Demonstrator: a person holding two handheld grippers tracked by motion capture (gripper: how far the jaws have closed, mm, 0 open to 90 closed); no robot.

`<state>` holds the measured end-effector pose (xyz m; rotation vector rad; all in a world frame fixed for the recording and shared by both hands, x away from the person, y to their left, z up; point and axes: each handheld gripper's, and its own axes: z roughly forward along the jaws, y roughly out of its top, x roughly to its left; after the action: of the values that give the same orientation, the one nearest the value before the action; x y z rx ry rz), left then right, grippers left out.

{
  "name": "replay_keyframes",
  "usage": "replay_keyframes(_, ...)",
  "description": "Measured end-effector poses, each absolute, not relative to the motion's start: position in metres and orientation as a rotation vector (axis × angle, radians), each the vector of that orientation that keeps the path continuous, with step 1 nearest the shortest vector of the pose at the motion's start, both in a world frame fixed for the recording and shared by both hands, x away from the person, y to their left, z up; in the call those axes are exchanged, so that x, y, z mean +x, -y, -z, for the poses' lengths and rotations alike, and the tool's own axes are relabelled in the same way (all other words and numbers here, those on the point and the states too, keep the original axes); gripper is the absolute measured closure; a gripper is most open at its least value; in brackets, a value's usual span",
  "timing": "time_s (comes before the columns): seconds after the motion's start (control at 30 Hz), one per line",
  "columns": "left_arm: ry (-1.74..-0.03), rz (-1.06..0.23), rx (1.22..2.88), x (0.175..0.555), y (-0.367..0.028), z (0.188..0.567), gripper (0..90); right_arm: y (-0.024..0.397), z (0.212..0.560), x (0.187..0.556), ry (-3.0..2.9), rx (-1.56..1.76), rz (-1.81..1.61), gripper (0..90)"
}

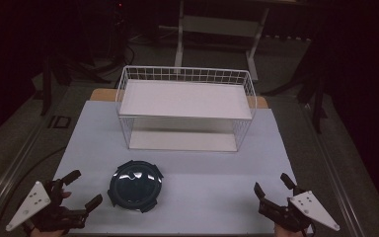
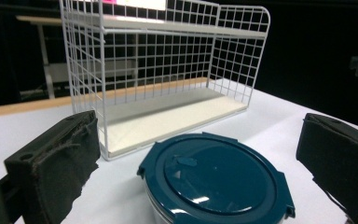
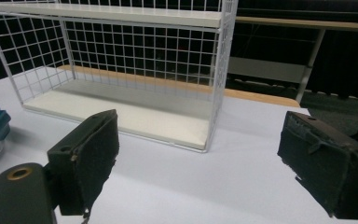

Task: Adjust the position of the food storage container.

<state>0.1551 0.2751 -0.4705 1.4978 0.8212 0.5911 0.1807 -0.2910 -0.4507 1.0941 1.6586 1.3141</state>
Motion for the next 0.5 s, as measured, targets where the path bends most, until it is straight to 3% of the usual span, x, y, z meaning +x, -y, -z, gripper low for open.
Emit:
replay_keyframes(0.23, -0.808, -0.574, 1.512, 0.149, -0.282, 0.457, 0.0, 0.287, 0.448, 0.179, -1.677, 1.065, -1.331, 12.0)
replay_keyframes(0.37, -0.845, -0.488, 1.582, 0.148, -0.292, 0.460, 0.0, 0.286, 0.446, 0.178, -1.689, 1.053, -1.349, 12.1)
replay_keyframes(0.4, -0.859, -0.414, 1.612, 0.149, -0.297, 0.461, 0.0, 0.285, 0.445, 0.177, -1.692, 1.047, -1.344, 12.1)
replay_keyframes(0.5, -0.847, -0.428, 1.661, 0.147, -0.299, 0.461, 3.1, 0.285, 0.444, 0.176, -1.691, 1.047, -1.357, 12.1)
